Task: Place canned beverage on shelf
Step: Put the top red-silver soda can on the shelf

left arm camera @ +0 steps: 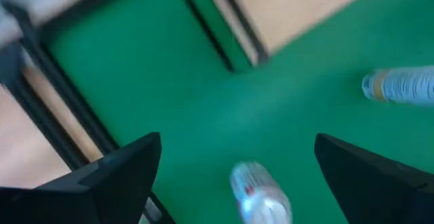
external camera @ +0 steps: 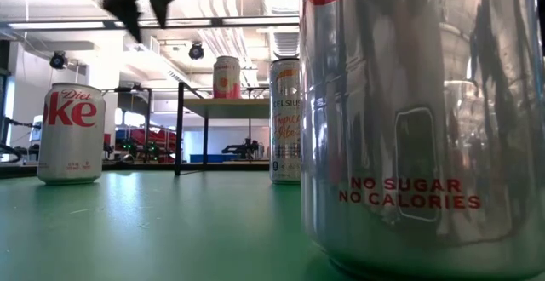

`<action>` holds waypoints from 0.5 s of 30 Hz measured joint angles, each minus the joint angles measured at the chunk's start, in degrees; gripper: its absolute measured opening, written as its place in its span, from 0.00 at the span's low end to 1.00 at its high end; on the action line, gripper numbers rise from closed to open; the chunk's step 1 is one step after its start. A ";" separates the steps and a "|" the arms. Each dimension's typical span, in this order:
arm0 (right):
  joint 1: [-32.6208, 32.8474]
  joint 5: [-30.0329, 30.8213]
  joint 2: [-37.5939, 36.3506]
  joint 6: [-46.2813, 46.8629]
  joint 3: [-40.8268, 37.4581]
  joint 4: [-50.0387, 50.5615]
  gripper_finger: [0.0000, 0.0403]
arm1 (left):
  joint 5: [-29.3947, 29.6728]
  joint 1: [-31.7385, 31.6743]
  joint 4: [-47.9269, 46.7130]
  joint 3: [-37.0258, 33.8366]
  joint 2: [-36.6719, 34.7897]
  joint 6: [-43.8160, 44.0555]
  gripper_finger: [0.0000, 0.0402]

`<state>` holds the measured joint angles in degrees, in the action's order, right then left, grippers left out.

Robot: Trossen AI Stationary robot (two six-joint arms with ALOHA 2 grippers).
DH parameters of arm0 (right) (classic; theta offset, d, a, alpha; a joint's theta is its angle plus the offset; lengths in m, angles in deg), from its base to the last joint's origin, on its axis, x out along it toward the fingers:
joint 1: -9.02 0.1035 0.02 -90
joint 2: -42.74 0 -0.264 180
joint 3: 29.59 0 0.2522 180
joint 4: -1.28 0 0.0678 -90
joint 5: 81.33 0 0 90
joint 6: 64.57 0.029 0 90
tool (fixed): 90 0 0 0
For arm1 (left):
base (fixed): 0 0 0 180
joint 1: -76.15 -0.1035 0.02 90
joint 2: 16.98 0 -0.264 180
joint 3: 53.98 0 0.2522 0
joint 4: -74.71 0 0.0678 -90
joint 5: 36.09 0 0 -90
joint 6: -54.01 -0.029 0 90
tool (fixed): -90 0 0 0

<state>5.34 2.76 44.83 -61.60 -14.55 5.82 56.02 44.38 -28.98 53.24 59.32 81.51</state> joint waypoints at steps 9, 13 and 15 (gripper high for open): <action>0.00 0.02 -0.01 0.00 0.01 0.01 0.89 | 1.28 21.52 5.21 -19.70 -10.15 31.03 0.93; 0.02 0.01 0.00 0.00 0.02 0.02 0.89 | 6.84 31.54 5.13 -23.54 -10.45 47.23 0.93; 0.00 0.01 -0.01 0.00 0.00 0.01 0.89 | 9.22 35.75 4.87 -23.91 -10.13 53.03 0.93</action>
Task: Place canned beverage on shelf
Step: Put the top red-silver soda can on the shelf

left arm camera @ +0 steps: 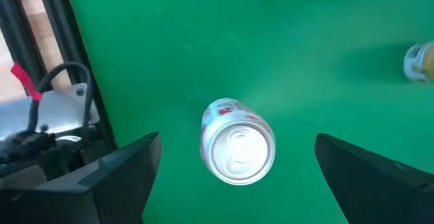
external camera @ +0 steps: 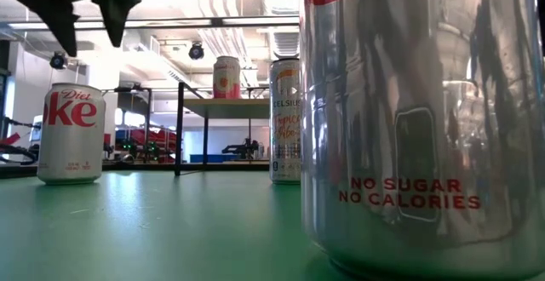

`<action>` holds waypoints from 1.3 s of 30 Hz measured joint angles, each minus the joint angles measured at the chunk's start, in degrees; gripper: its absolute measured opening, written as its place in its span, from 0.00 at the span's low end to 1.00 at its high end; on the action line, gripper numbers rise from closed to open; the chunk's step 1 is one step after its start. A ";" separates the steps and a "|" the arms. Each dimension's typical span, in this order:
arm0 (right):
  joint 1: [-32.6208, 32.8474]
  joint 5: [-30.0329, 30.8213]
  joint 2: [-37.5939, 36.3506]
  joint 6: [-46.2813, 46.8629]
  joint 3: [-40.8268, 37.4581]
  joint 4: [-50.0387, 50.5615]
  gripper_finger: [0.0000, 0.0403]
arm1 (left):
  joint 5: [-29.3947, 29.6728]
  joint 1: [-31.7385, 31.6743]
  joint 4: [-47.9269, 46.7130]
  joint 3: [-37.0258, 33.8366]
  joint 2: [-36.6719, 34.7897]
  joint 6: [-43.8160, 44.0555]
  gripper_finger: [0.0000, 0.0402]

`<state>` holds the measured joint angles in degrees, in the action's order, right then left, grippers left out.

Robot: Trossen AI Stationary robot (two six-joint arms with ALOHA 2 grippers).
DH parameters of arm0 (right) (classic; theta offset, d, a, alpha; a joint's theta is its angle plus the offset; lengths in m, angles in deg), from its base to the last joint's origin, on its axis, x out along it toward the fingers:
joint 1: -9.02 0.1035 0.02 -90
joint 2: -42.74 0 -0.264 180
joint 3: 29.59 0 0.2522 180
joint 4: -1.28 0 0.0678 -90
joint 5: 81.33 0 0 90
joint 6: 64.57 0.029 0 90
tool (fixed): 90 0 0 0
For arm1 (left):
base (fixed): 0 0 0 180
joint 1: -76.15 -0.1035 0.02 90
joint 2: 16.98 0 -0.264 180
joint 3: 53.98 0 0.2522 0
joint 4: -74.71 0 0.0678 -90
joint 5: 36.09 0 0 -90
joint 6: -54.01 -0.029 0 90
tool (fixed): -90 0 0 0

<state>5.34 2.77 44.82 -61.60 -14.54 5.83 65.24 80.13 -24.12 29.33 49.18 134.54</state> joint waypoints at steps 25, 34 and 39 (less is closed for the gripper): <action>0.00 -0.01 0.01 0.00 0.01 0.01 0.89 | 10.21 22.85 -4.96 -1.09 19.52 49.53 0.93; 0.00 0.01 0.00 0.00 0.02 0.02 0.89 | 10.74 22.57 1.65 -8.70 16.74 51.99 0.93; 0.02 0.01 -0.01 0.00 0.02 0.02 0.89 | 12.83 21.69 3.34 -9.12 16.37 50.65 0.93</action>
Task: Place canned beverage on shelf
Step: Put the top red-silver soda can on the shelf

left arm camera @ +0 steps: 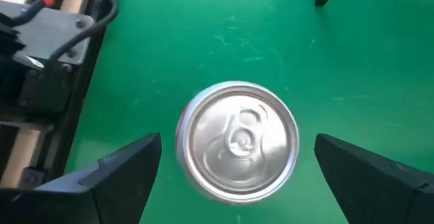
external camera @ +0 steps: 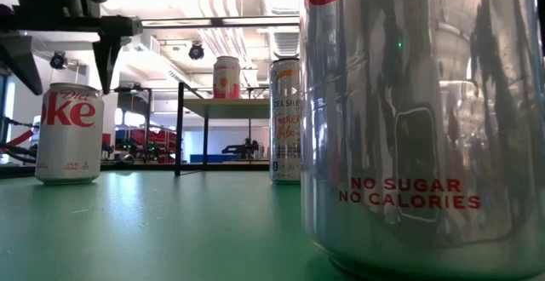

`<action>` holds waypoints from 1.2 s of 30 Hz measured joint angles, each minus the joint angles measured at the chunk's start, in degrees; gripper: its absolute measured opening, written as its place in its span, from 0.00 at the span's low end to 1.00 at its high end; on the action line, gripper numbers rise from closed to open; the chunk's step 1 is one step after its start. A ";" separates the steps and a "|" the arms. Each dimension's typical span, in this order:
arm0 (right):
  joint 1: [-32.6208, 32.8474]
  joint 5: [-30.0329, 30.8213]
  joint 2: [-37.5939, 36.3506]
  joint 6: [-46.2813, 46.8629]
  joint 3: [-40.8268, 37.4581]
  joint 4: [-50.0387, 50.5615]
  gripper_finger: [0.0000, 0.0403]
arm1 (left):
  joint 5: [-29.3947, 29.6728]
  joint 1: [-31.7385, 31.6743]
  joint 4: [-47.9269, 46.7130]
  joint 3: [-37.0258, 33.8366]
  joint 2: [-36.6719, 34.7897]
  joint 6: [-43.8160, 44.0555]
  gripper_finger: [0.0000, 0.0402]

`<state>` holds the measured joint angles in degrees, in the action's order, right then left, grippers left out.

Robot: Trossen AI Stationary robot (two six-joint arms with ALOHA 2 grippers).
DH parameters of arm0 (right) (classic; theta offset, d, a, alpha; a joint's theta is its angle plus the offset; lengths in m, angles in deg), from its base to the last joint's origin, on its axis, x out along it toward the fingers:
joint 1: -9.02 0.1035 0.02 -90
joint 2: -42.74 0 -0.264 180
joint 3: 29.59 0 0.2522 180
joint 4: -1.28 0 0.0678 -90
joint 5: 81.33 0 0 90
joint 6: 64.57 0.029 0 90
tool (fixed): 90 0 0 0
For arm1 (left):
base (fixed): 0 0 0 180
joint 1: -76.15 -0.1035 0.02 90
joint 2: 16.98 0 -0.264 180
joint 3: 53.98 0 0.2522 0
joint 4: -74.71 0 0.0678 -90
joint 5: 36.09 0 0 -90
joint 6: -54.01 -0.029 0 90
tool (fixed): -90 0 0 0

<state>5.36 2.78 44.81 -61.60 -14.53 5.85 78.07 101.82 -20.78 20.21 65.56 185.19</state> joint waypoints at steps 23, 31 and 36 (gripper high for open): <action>-0.02 0.00 0.00 0.00 -0.02 0.00 0.89 | 0.94 -1.09 8.96 -7.34 1.74 -1.89 0.93; -0.02 -0.01 0.01 0.00 0.00 0.00 0.89 | 2.99 -1.31 10.44 -9.43 2.98 -1.57 0.87; 0.00 -0.02 0.01 0.00 0.00 0.00 0.89 | 5.88 -1.29 10.89 -9.63 4.73 -2.20 0.69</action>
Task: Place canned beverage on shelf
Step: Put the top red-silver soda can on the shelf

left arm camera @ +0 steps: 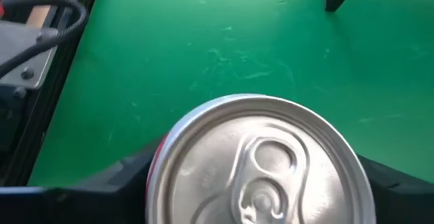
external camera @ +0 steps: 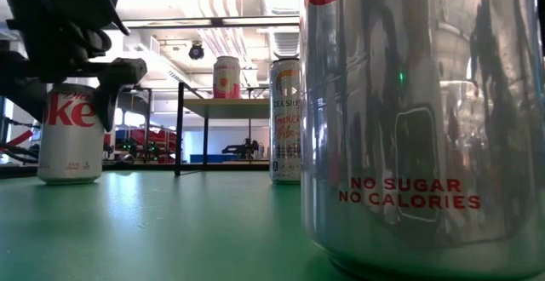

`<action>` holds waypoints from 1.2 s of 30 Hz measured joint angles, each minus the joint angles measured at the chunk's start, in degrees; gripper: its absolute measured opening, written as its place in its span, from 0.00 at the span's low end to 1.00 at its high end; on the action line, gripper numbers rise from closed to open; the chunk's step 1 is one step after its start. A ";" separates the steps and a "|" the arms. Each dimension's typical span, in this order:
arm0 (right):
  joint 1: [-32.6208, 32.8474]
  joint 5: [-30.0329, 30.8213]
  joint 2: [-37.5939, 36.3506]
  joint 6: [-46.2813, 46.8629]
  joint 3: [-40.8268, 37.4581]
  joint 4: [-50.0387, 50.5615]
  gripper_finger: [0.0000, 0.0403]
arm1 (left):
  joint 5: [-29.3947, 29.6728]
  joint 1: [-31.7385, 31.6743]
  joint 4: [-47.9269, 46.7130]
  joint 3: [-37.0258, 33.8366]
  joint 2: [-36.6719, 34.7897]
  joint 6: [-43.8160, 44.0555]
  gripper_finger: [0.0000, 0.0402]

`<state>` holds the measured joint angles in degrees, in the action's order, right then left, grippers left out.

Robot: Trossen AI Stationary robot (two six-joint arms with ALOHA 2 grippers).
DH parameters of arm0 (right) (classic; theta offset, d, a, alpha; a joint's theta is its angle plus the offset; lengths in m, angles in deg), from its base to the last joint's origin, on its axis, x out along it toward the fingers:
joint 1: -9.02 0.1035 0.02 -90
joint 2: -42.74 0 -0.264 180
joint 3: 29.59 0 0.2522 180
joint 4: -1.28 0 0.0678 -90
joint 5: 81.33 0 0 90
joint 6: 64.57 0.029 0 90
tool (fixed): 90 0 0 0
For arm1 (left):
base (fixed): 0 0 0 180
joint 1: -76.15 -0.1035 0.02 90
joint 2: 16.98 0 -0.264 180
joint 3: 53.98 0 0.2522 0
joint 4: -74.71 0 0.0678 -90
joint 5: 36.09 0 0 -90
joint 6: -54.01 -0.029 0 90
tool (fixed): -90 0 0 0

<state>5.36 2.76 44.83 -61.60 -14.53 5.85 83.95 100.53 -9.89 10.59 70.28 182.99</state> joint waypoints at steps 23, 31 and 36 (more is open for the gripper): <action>0.00 0.02 -0.01 0.00 -0.01 0.00 0.89 | 10.56 -1.25 -1.15 20.27 2.59 -28.98 0.68; -0.01 0.02 -0.01 0.00 -0.01 0.00 0.89 | 11.11 -7.13 -1.23 28.36 2.59 -45.63 0.68; 0.00 0.02 0.01 0.00 0.00 0.00 0.89 | 11.08 -12.74 -0.56 33.00 2.59 -55.76 0.68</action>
<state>5.36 2.78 44.83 -61.60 -14.53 5.85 95.04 87.79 -10.44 43.59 72.87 127.22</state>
